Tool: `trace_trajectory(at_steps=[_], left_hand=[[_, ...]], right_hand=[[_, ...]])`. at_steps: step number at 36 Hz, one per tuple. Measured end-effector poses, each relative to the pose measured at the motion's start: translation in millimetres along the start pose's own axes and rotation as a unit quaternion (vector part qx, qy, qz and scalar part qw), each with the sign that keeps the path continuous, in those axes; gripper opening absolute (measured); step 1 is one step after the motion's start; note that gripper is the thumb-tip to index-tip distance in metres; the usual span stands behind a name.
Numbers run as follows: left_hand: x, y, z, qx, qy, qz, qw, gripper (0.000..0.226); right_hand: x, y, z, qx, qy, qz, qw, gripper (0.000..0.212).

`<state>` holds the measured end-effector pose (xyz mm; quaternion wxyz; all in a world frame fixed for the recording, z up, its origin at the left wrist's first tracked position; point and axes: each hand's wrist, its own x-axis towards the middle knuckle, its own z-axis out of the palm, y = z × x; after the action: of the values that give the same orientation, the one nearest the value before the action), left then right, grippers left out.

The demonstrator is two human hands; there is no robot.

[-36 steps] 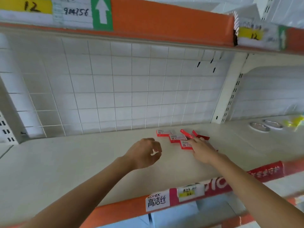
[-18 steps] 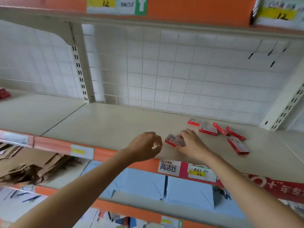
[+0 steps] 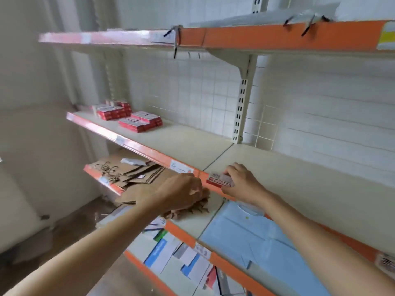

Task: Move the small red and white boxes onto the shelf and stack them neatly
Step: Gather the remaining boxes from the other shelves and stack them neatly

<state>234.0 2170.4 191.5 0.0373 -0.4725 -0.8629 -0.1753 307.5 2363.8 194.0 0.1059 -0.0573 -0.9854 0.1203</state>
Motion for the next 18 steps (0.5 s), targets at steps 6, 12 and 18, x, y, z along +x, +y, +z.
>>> trace_trajectory(at_steps=[6, 12, 18], left_hand=[[-65, -105, -43, 0.026, -0.004, -0.081, 0.996, 0.014], [-95, -172, -66, 0.038, -0.011, -0.126, 0.991, 0.014], [-75, -213, -63, 0.029, -0.008, -0.132, 0.991, 0.015]], right_hand=[[68, -110, 50, 0.04, -0.031, -0.071, 0.996, 0.043], [99, -180, 95, 0.029, -0.088, -0.165, 0.982, 0.038], [151, -187, 103, 0.04, -0.077, -0.166, 0.982, 0.041]])
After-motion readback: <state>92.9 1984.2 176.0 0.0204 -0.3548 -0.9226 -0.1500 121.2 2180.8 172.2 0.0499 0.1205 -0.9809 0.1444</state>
